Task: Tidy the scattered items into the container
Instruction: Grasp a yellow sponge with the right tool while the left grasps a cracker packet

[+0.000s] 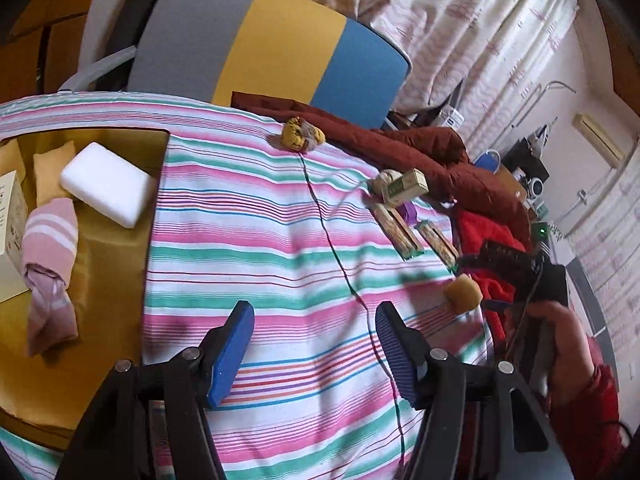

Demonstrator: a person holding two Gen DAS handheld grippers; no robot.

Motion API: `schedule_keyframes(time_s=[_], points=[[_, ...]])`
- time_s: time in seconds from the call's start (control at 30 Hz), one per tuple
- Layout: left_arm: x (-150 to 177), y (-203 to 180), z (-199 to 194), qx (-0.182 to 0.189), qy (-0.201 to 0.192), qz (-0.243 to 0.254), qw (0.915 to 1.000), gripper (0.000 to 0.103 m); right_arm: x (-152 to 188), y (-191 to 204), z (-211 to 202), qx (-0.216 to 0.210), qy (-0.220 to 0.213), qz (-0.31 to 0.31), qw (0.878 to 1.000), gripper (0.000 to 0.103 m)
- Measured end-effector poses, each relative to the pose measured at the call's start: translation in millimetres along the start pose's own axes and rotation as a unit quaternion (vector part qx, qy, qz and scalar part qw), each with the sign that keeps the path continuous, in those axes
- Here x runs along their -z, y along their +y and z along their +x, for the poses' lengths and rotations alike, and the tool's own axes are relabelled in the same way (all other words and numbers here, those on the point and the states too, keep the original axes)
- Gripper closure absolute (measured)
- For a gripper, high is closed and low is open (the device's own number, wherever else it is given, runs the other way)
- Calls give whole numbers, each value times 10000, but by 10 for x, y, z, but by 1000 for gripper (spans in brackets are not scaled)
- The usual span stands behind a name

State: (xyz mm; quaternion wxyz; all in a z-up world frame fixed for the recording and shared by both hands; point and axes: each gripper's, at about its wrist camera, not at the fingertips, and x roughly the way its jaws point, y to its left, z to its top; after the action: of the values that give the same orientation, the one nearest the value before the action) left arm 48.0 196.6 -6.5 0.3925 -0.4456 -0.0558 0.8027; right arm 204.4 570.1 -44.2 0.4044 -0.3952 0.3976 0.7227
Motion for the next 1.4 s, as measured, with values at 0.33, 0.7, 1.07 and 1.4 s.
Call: schedule_keyframes(time_s=[0.33, 0.7, 1.07, 1.4], points=[[21, -102, 136, -40, 203, 56, 9998, 39, -28, 60, 231, -315, 178, -266, 9990, 39], [-267, -703, 809, -182, 586, 464, 9970, 39, -11, 31, -3, -1132, -389, 0, 9928, 40], [-672, -1475, 2114, -517, 1256, 629, 9887, 39, -272, -208, -167, -977, -1174, 486, 9871, 39], [-798, -1664, 2652, -1037, 1313, 927, 9815, 39, -269, -216, -101, -1043, -1129, 487, 9869, 39]])
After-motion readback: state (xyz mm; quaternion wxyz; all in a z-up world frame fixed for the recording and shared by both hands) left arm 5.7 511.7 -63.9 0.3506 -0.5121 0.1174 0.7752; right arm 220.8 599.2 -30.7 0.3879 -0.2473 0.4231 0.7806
